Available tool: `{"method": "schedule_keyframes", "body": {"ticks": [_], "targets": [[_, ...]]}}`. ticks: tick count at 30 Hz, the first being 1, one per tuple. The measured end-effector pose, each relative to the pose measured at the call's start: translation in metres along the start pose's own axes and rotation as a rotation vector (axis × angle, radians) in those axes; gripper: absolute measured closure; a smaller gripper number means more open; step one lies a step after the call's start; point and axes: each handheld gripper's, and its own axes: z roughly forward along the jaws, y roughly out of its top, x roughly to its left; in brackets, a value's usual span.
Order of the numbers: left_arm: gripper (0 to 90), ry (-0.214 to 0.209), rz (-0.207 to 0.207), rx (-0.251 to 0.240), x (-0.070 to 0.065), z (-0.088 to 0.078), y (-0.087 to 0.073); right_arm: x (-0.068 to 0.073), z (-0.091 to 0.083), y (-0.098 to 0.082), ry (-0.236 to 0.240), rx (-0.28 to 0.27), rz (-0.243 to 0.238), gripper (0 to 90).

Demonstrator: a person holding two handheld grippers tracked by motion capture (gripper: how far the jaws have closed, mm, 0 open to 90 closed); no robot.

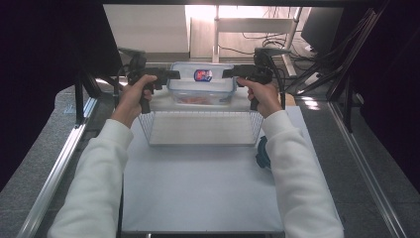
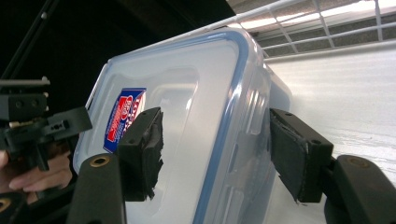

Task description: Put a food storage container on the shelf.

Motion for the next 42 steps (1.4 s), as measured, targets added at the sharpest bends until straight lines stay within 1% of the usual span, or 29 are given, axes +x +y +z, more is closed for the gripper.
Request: {"method": "schedule_keyframes", "body": {"ticks": [3, 9, 10, 11, 12, 13, 14, 16, 17, 18, 19, 21, 23, 26, 28, 29, 30, 31, 33, 35, 36, 38, 39, 40, 41, 42], "targets": [[38.7, 0.007, -0.008, -0.011, 0.002, 0.002, 0.000, -0.003, 0.004, 0.000, 0.001, -0.015, 0.034, 36.8], [37.6, -0.009, -0.005, -0.035, 0.004, 0.003, -0.003, -0.004, 0.005, -0.002, 0.003, -0.032, 0.046, 36.6], [37.3, -0.010, -0.003, -0.038, 0.004, 0.003, -0.004, -0.003, 0.005, -0.003, 0.000, -0.038, 0.050, 36.2], [36.1, -0.001, 0.003, -0.042, 0.004, 0.004, -0.005, -0.002, 0.005, -0.004, -0.006, -0.043, 0.052, 35.3], [32.8, 0.014, 0.013, -0.048, 0.003, 0.004, -0.005, -0.001, 0.005, -0.005, -0.013, -0.050, 0.051, 32.8], [30.4, 0.053, 0.030, -0.075, 0.000, 0.003, -0.007, 0.001, 0.005, -0.005, -0.012, -0.056, 0.055, 29.7], [28.4, 0.085, 0.046, -0.108, -0.003, 0.000, -0.008, 0.002, 0.004, -0.006, -0.013, -0.074, 0.061, 26.9], [23.6, 0.115, 0.083, -0.169, -0.009, -0.007, -0.010, 0.007, -0.001, -0.008, -0.026, -0.116, 0.057, 22.3], [22.5, 0.132, 0.113, -0.192, -0.013, -0.011, -0.011, 0.010, -0.004, -0.009, -0.031, -0.138, 0.049, 20.3], [21.9, 0.141, 0.137, -0.216, -0.017, -0.015, -0.012, 0.013, -0.007, -0.010, -0.035, -0.157, 0.037, 17.9], [21.7, 0.142, 0.165, -0.224, -0.020, -0.019, -0.013, 0.017, -0.011, -0.012, -0.036, -0.175, 0.028, 16.9], [20.8, 0.144, 0.209, -0.223, -0.026, -0.025, -0.018, 0.024, -0.020, -0.016, -0.039, -0.200, -0.015, 15.4], [20.5, 0.140, 0.245, -0.218, -0.031, -0.032, -0.025, 0.030, -0.028, -0.020, -0.046, -0.207, -0.062, 15.0], [20.6, 0.131, 0.300, -0.197, -0.037, -0.041, -0.039, 0.031, -0.041, -0.027, -0.044, -0.211, -0.136, 14.4], [20.8, 0.132, 0.326, -0.185, -0.040, -0.046, -0.048, 0.030, -0.050, -0.034, -0.056, -0.207, -0.198, 14.4], [20.9, 0.136, 0.349, -0.173, -0.042, -0.050, -0.056, 0.030, -0.054, -0.037, -0.060, -0.205, -0.219, 14.6], [21.0, 0.135, 0.365, -0.167, -0.042, -0.053, -0.061, 0.028, -0.060, -0.043, -0.056, -0.208, -0.250, 15.1], [21.2, 0.136, 0.380, -0.159, -0.043, -0.055, -0.067, 0.026, -0.065, -0.048, -0.049, -0.204, -0.269, 16.0], [21.6, 0.150, 0.425, -0.142, -0.043, -0.060, -0.080, 0.022, -0.075, -0.060, -0.030, -0.195, -0.313, 17.7], [21.8, 0.192, 0.476, -0.121, -0.041, -0.064, -0.093, 0.019, -0.082, -0.072, -0.037, -0.185, -0.357, 18.5], [22.2, 0.203, 0.485, -0.118, -0.040, -0.065, -0.099, 0.017, -0.086, -0.079, -0.045, -0.179, -0.383, 19.1], [22.8, 0.197, 0.492, -0.104, -0.037, -0.067, -0.110, 0.012, -0.093, -0.092, -0.056, -0.176, -0.426, 20.2], [22.9, 0.202, 0.498, -0.099, -0.036, -0.068, -0.118, 0.009, -0.095, -0.097, -0.058, -0.174, -0.442, 20.9], [23.2, 0.212, 0.507, -0.091, -0.035, -0.068, -0.125, 0.006, -0.099, -0.106, -0.055, -0.171, -0.464, 21.6], [23.2, 0.226, 0.519, -0.077, -0.035, -0.068, -0.133, 0.003, -0.101, -0.113, -0.055, -0.165, -0.477, 22.4], [23.3, 0.234, 0.526, -0.067, -0.035, -0.067, -0.138, -0.001, -0.104, -0.123, -0.056, -0.162, -0.494, 23.4]]}}
